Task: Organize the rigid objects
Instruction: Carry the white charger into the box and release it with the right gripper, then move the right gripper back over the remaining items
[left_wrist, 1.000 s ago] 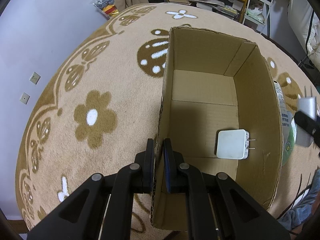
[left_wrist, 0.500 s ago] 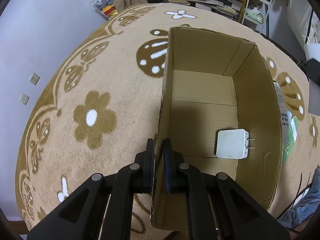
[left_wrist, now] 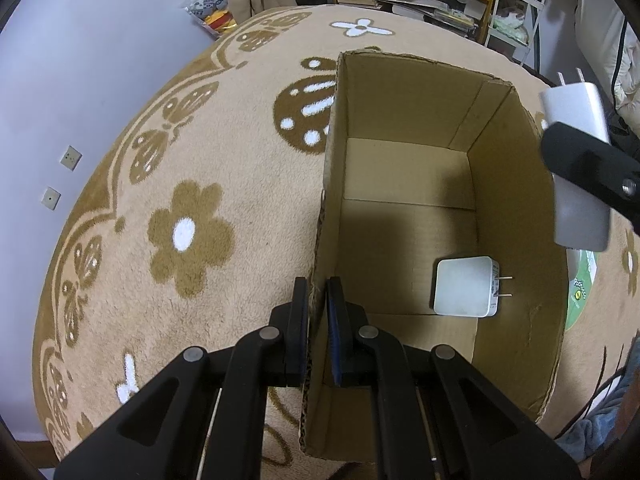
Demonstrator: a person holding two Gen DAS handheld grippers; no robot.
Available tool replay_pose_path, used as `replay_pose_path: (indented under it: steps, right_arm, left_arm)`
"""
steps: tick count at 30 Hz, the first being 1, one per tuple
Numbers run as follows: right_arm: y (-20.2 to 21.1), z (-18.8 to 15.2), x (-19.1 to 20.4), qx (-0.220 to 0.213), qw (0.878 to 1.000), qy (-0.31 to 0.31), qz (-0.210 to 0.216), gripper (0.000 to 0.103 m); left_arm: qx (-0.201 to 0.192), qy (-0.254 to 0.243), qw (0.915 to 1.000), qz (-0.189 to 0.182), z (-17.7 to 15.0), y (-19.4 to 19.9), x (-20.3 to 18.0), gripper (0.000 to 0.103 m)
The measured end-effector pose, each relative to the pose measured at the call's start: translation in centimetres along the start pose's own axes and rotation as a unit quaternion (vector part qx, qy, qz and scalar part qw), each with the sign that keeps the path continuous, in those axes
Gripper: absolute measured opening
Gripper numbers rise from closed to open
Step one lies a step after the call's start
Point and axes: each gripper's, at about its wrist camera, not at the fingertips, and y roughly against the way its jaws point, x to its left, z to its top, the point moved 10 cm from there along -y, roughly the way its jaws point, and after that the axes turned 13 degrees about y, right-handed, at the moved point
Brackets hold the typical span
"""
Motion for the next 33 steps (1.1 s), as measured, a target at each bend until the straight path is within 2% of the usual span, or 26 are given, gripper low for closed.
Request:
replay_pose_path:
  steps: [6,16,22,25,27,31,32,33]
  right_arm:
    - [-1.2,-1.0,-0.4,0.026,0.999,0.019,-0.031,0.056]
    - [-1.7,-1.0,-0.3,0.030,0.997,0.045,-0.060,0.056]
    - [-2.0,-1.0,-0.2,0.032,0.997,0.040,-0.059,0.058]
    - [-1.6,-0.7,0.2,0.016,0.998,0.036,-0.043,0.058]
    - [-1.4,-0.5,0.3,0.013,0.998,0.038,-0.046,0.057]
    - [-0.9,-0.3,0.1,0.011,0.998,0.034,-0.047,0.058]
    - [-0.7,-0.2,0.0,0.009,0.998,0.031,-0.046,0.058]
    - [-0.5,-0.1,-0.1,0.006,0.999,0.030,-0.045,0.065]
  left_arm:
    - [0.002,0.002,1.0000,-0.005,-0.1,0.1,-0.1,0.009]
    - [0.002,0.000,1.0000,-0.003,-0.2,0.1,-0.1,0.009]
    - [-0.001,0.003,1.0000,-0.001,-0.1,0.1,-0.1,0.008]
    - [0.001,0.001,1.0000,-0.004,-0.2,0.0,-0.3,0.008]
    - [-0.003,0.001,1.0000,0.008,-0.1,-0.1,0.0,0.008]
    - [0.000,0.006,1.0000,0.002,0.0,0.0,0.1,0.008]
    - [0.000,0.008,1.0000,0.001,0.0,0.0,0.1,0.008]
    - [0.000,0.011,0.9999,0.000,0.0,0.0,0.2,0.008]
